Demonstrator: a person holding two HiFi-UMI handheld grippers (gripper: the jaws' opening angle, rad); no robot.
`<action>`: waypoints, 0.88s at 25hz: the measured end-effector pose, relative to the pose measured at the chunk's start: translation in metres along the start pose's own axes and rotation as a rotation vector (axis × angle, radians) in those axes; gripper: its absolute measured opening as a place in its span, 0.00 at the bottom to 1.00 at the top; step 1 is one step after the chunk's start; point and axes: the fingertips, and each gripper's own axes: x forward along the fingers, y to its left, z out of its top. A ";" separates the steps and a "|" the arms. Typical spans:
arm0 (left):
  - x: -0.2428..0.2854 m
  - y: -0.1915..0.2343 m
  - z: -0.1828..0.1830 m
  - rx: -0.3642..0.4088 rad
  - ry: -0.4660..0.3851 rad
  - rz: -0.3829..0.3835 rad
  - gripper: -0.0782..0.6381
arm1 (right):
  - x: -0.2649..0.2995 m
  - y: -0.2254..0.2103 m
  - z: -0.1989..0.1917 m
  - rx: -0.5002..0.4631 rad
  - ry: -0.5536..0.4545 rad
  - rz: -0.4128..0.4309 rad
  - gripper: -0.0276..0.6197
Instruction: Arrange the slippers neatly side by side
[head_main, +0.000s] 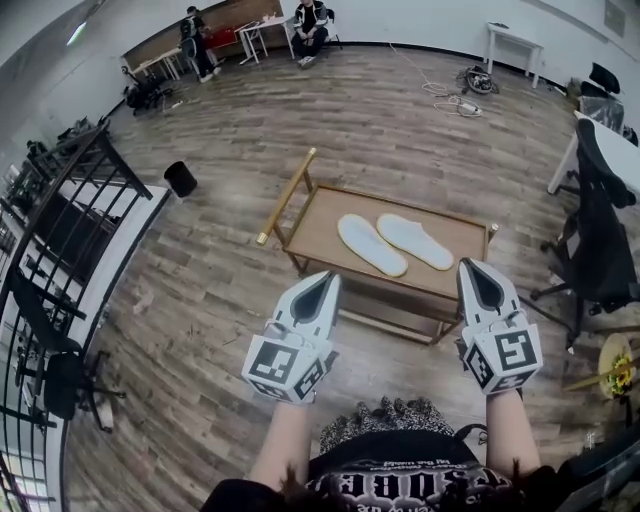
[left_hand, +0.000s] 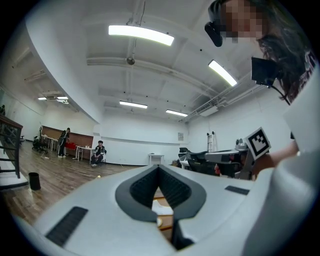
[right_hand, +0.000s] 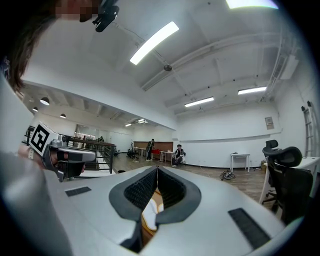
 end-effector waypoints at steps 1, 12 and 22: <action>0.002 0.002 -0.001 -0.002 0.001 -0.001 0.10 | 0.003 0.000 -0.001 -0.001 0.003 0.000 0.05; 0.053 0.028 -0.012 -0.002 0.021 0.009 0.10 | 0.061 -0.026 -0.018 0.002 0.022 0.024 0.05; 0.123 0.060 -0.006 0.019 0.039 0.059 0.10 | 0.134 -0.071 -0.024 0.019 0.027 0.074 0.05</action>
